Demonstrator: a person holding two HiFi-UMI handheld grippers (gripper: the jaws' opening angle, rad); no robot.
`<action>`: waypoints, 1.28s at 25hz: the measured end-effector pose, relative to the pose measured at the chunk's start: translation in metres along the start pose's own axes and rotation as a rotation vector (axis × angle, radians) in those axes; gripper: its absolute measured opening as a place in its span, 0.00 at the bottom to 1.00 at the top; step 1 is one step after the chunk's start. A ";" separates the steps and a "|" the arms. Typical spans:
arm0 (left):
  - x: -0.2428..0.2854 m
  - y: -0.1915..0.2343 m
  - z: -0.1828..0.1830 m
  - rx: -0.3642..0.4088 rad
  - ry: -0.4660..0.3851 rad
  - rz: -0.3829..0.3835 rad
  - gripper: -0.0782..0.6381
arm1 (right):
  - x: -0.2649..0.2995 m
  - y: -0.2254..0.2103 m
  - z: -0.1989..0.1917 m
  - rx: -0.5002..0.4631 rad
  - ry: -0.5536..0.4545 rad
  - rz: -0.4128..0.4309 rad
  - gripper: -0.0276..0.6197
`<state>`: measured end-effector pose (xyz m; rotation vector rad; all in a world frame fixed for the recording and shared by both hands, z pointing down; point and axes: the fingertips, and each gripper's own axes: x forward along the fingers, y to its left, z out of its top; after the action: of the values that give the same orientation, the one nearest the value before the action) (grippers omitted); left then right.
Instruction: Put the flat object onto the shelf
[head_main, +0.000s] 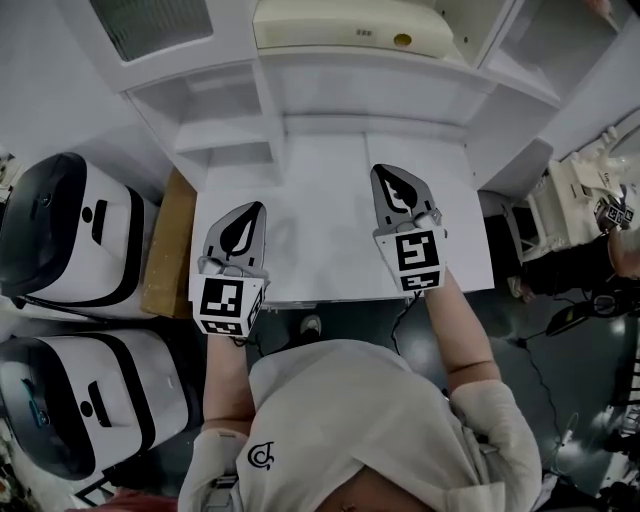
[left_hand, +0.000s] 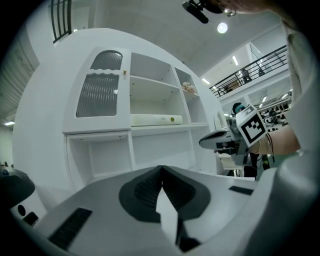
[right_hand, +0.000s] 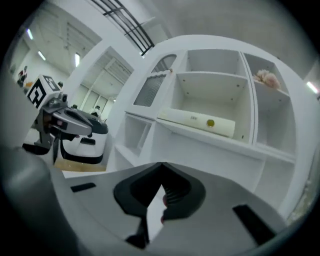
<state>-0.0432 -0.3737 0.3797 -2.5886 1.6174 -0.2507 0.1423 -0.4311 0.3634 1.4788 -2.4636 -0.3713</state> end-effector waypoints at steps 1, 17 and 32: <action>0.001 0.000 0.001 0.002 -0.004 -0.003 0.13 | -0.002 0.002 -0.007 0.041 0.006 0.006 0.05; 0.021 0.003 0.013 0.015 -0.052 -0.049 0.13 | -0.018 0.018 -0.024 0.264 -0.067 0.066 0.05; 0.032 0.007 0.014 0.014 -0.060 -0.068 0.13 | -0.008 0.022 -0.018 0.247 -0.070 0.079 0.05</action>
<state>-0.0330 -0.4058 0.3682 -2.6175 1.5045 -0.1854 0.1339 -0.4159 0.3867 1.4746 -2.6950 -0.1077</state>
